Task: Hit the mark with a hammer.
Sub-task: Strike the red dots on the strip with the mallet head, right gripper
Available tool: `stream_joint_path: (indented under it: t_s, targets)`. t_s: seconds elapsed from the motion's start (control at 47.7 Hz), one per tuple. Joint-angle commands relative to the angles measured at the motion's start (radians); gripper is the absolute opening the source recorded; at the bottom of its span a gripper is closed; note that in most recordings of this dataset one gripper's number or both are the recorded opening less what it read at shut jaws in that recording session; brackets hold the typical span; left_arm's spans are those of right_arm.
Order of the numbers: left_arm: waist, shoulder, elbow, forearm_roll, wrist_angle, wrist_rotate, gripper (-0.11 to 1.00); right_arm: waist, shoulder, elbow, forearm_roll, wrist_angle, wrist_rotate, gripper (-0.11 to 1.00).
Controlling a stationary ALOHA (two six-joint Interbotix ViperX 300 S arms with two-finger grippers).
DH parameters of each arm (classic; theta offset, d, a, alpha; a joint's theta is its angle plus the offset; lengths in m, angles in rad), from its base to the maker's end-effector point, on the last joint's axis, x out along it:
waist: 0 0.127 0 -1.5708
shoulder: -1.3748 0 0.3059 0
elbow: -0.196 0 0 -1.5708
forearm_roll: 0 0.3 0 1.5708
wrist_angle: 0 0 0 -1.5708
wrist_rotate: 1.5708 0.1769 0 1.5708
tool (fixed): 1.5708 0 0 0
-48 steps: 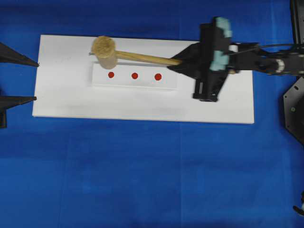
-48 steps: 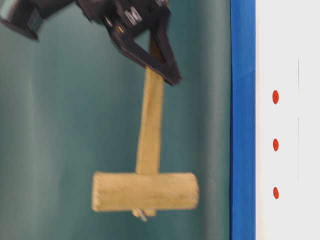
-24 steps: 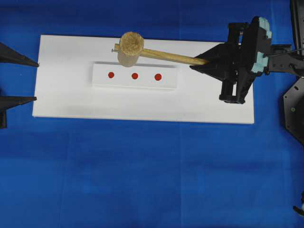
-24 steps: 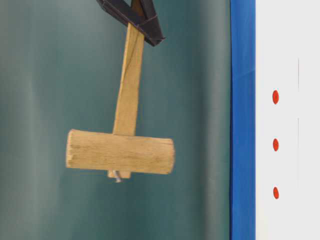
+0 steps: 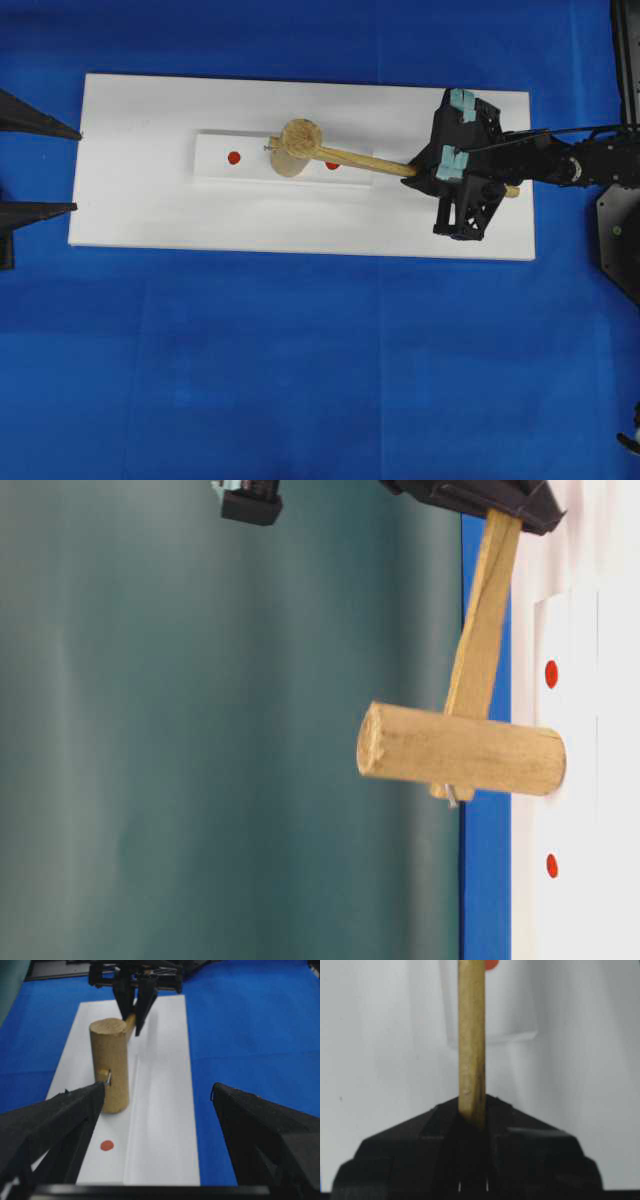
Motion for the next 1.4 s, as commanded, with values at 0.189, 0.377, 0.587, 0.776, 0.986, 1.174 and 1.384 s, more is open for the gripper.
stream_joint_path:
  t_s: [0.189,0.377,0.587,0.776,0.986,1.174,1.384]
  targets:
    - [0.0,0.009,-0.011,0.0,-0.008,0.0,0.86,-0.002,-0.19,-0.015,0.002,-0.012,-0.003,0.02]
    - [0.0,0.009,-0.011,-0.002,-0.006,0.0,0.86,-0.002,-0.368,0.017,-0.005,-0.009,-0.006,0.02]
    - [0.0,0.009,-0.011,0.0,-0.006,0.0,0.86,-0.002,-0.512,0.071,-0.006,0.0,-0.006,0.02]
    - [0.0,0.009,-0.011,0.0,-0.008,0.0,0.86,-0.002,-0.522,0.091,-0.011,0.008,-0.006,0.02]
    - [0.0,0.009,-0.011,-0.002,-0.008,0.0,0.86,-0.002,-0.485,0.095,-0.011,0.023,-0.005,0.02]
    - [0.0,0.009,-0.011,-0.002,-0.008,-0.002,0.86,-0.008,-0.322,0.147,-0.003,0.028,0.005,0.02]
    - [0.0,0.009,-0.011,0.0,-0.008,-0.002,0.86,-0.021,-0.172,0.147,0.041,0.017,0.015,0.02]
